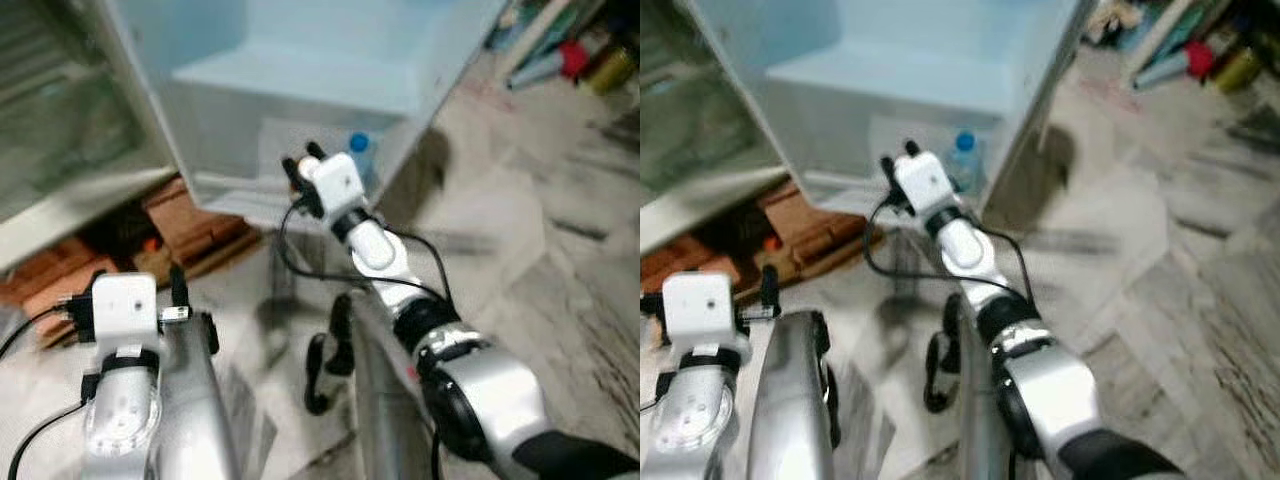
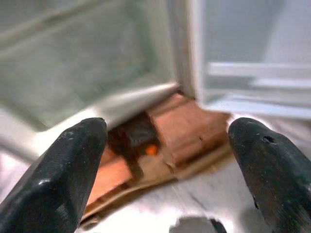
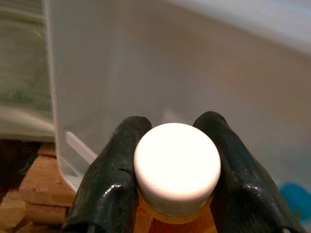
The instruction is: Restocking fridge
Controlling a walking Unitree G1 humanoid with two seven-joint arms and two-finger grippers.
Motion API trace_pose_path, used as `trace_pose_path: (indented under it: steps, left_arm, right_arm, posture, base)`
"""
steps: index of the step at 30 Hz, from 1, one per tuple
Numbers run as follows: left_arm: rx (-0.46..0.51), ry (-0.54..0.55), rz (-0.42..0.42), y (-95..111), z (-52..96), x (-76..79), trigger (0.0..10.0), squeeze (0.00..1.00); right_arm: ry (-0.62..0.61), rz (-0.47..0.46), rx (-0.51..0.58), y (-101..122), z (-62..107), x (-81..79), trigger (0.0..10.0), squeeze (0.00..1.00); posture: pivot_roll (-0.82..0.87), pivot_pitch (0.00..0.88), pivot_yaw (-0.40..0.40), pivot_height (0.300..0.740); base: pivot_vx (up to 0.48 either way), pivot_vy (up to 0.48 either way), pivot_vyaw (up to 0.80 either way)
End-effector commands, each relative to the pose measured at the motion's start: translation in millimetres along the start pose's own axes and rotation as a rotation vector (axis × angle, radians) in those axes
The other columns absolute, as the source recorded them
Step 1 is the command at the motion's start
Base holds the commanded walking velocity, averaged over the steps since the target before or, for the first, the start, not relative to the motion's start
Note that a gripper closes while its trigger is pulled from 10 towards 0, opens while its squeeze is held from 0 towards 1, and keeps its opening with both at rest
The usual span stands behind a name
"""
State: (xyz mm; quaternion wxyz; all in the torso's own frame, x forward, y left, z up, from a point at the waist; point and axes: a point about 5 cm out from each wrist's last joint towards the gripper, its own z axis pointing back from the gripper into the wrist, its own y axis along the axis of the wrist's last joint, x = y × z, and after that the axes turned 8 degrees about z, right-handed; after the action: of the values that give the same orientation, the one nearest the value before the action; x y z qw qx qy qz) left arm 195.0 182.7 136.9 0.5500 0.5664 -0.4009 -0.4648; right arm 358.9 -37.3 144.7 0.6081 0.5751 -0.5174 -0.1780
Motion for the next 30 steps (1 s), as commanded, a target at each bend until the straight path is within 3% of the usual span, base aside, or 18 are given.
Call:
trace_pose_path:
  steps: [1, 6, 14, 18, 24, 30]
  left_arm:
    - [-0.046, 0.015, -0.001, -8.7, 2.6, -1.7, 10.0, 0.0]
    - [-0.039, 0.011, 0.001, -8.6, -1.9, -1.0, 10.0, 0.0]
    - [-0.016, 0.004, 0.009, -6.4, -8.8, 2.3, 10.0, 0.0]
    - [-0.011, 0.0, 0.013, -5.5, -9.6, 2.9, 10.0, 0.0]
    - [-0.016, 0.002, 0.015, -5.7, -6.5, 2.1, 10.0, 0.0]
    - [-0.026, -0.004, 0.021, -6.7, -3.9, 3.0, 10.0, 0.0]
  right_arm:
    - [0.098, -0.062, -0.3, -54.3, 34.7, -23.7, 10.0, 0.0]
    - [0.048, -0.047, -0.213, -41.5, 25.3, -9.7, 10.0, 0.0]
    - [-0.073, 0.08, -0.05, -12.8, 8.8, 18.0, 10.0, 0.0]
    - [-0.083, 0.141, 0.024, 1.9, 1.0, 22.8, 10.0, 0.0]
    - [-0.082, 0.162, 0.028, 5.3, -2.5, 23.8, 10.0, 0.0]
    - [-0.1, 0.312, 0.087, 15.5, -6.6, 25.7, 10.0, 0.0]
  posture:
    - [0.29, 0.435, -0.122, 0.563]
    - [0.28, 0.415, -0.116, 0.563]
    - [0.26, 0.383, -0.105, 0.563]
    - [0.26, 0.383, -0.104, 0.563]
    - [0.27, 0.4, -0.107, 0.534]
    - [0.26, 0.417, -0.105, 0.514]
  base:
    - [0.0, 0.0, 0.0]
    - [0.0, 0.0, 0.0]
    - [0.0, 0.0, 0.0]
    - [0.0, 0.0, 0.0]
    - [0.0, 0.0, 0.0]
    - [0.0, 0.0, 0.0]
